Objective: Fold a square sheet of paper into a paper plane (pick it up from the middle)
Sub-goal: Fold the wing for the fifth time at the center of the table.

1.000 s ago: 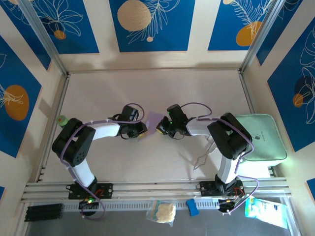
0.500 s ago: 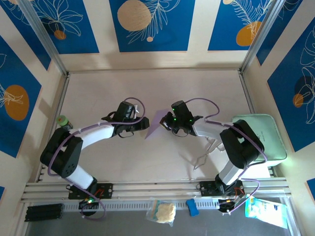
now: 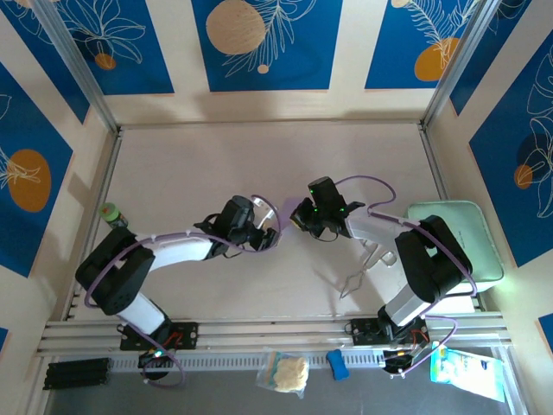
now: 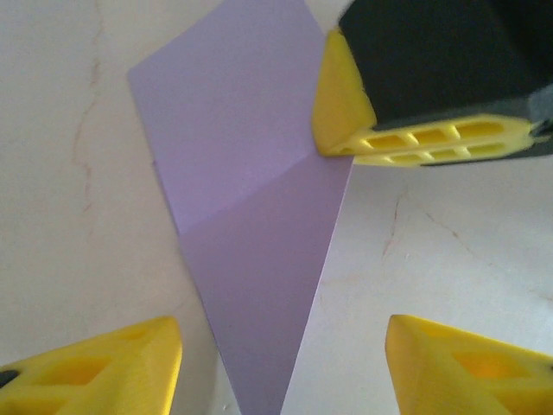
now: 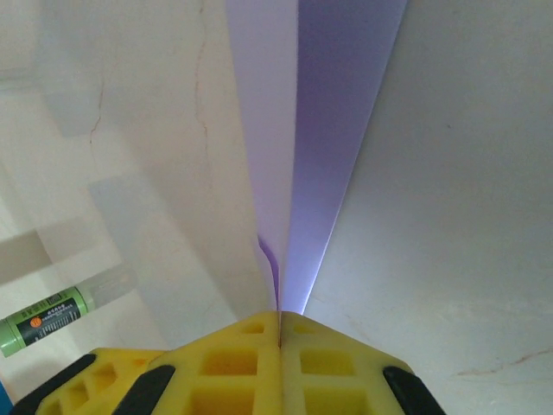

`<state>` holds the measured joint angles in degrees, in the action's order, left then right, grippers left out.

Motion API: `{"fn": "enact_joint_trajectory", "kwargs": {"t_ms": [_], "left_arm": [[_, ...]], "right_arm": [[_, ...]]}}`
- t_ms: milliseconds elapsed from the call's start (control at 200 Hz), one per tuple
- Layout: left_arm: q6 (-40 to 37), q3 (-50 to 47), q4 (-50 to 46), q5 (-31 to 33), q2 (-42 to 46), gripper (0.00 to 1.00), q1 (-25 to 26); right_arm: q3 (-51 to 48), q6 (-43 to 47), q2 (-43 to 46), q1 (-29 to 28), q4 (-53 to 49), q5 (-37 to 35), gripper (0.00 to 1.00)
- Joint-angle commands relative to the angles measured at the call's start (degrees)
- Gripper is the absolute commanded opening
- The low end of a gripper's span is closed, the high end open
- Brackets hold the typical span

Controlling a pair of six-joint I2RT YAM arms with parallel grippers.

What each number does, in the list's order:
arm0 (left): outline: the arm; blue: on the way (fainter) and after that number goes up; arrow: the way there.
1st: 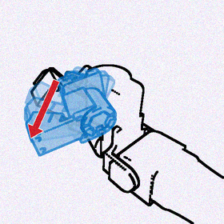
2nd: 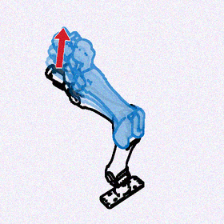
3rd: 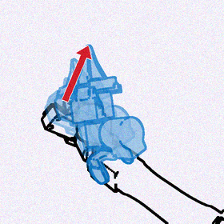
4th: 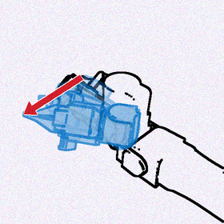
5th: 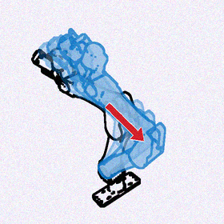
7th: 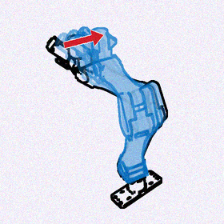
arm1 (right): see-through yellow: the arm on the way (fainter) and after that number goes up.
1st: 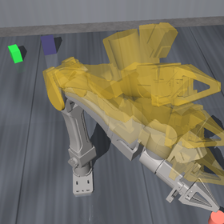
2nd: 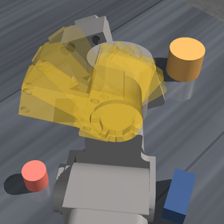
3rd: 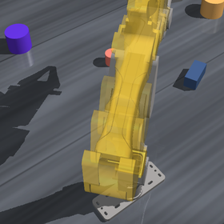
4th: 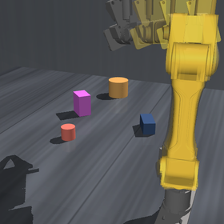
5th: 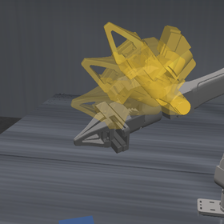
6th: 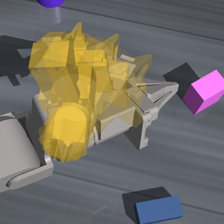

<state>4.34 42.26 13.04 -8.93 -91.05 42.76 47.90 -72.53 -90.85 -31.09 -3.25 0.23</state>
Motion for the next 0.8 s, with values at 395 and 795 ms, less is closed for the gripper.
{"fn": "enact_joint_trajectory", "kwargs": {"t_ms": [395, 795], "left_arm": [[-18.55, 0.42, 11.27, -5.19, -9.25, 0.49, 1.38], [-20.61, 1.53, 10.71, -4.17, -11.87, 0.3, 0.98]], "right_arm": [[1.28, -2.09, 0.45, 1.37, -1.62, 3.67, 0.0], [1.33, -1.82, -0.65, 1.89, -1.76, 5.22, 0.0]]}}
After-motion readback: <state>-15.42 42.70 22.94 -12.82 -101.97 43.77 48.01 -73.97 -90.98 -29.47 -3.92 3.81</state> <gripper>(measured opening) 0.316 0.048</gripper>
